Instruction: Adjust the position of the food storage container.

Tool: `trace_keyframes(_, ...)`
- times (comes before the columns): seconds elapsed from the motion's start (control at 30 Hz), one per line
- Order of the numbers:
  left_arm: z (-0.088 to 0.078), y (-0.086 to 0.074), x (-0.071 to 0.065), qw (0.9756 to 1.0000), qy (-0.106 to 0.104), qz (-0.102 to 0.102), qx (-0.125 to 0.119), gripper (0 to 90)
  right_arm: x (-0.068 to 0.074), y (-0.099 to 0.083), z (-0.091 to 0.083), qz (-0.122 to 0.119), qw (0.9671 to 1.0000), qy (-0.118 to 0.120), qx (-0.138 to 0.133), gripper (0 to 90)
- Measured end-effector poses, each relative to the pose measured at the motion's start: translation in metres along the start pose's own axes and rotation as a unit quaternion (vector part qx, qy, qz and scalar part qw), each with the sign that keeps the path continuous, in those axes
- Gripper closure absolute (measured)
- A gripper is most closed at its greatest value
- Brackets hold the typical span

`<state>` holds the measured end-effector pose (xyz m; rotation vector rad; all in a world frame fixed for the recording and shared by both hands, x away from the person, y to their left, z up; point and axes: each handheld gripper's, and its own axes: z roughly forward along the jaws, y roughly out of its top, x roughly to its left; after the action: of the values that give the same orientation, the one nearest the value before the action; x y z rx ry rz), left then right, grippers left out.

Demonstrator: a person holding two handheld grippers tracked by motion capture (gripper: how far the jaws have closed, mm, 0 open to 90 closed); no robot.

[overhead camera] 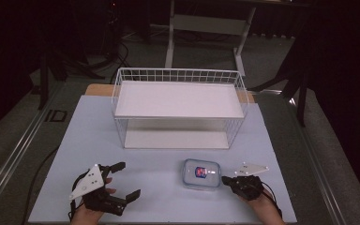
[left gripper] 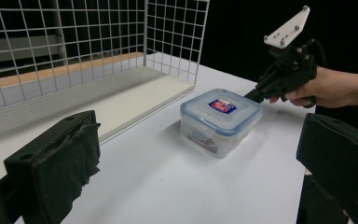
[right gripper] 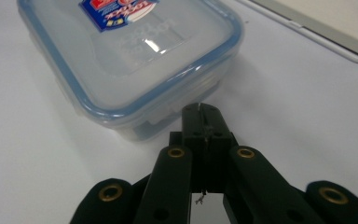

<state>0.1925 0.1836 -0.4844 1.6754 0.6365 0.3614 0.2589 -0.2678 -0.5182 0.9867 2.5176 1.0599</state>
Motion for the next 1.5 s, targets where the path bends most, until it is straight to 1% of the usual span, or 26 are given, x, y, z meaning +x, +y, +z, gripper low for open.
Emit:
trace_keyframes(0.03, 0.000, 0.000, 0.000, 1.0000, 0.000, 0.001, 0.000, 0.3, 0.001, 0.001, 0.001, -0.002, 1.0000, 0.004, 0.003, 90.0)
trace_keyframes(0.1, 0.001, 0.000, -0.001, 1.0000, -0.001, 0.001, 0.001, 0.3, 0.003, 0.004, 0.005, -0.007, 0.9999, 0.005, 0.007, 90.0)
trace_keyframes(0.17, 0.001, 0.000, -0.001, 1.0000, -0.002, 0.002, 0.003, 0.3, 0.007, 0.009, 0.011, -0.015, 0.9997, 0.013, 0.011, 90.0)
trace_keyframes(0.23, 0.002, 0.000, -0.001, 1.0000, -0.002, 0.002, 0.005, 0.3, 0.009, 0.014, 0.017, -0.014, 0.9996, 0.022, 0.011, 90.0)
trace_keyframes(0.3, 0.002, -0.001, -0.002, 1.0000, -0.003, 0.002, 0.004, 0.3, 0.011, 0.017, 0.019, -0.015, 0.9996, 0.022, 0.012, 90.0)
trace_keyframes(0.53, 0.001, -0.001, -0.003, 1.0000, -0.005, 0.004, 0.007, 0.3, 0.019, 0.037, 0.041, -0.036, 0.9988, 0.027, 0.017, 90.0)
trace_keyframes(0.7, 0.001, -0.001, -0.003, 0.9999, -0.006, 0.004, 0.007, 0.3, 0.024, 0.049, 0.056, -0.036, 0.9987, 0.033, 0.016, 90.0)
trace_keyframes(0.8, 0.001, -0.001, -0.003, 0.9999, -0.006, 0.004, 0.008, 0.3, 0.026, 0.056, 0.062, -0.044, 0.9984, 0.033, 0.015, 90.0)
trace_keyframes(0.97, 0.001, -0.002, -0.003, 0.9999, -0.006, 0.004, 0.009, 0.3, 0.033, 0.064, 0.074, -0.051, 0.9978, 0.041, 0.011, 90.0)
trace_keyframes(1.3, 0.001, -0.003, -0.004, 0.9999, -0.007, 0.002, 0.013, 0.3, 0.040, 0.077, 0.088, -0.056, 0.9973, 0.047, 0.009, 90.0)
trace_keyframes(1.4, 0.001, -0.003, -0.003, 0.9999, -0.007, 0.002, 0.014, 0.3, 0.039, 0.077, 0.088, -0.055, 0.9974, 0.047, 0.006, 89.9)
trace_keyframes(1.5, 0.000, -0.003, -0.003, 0.9999, -0.007, 0.001, 0.013, 0.3, 0.036, 0.074, 0.085, -0.052, 0.9979, 0.039, 0.004, 89.9)
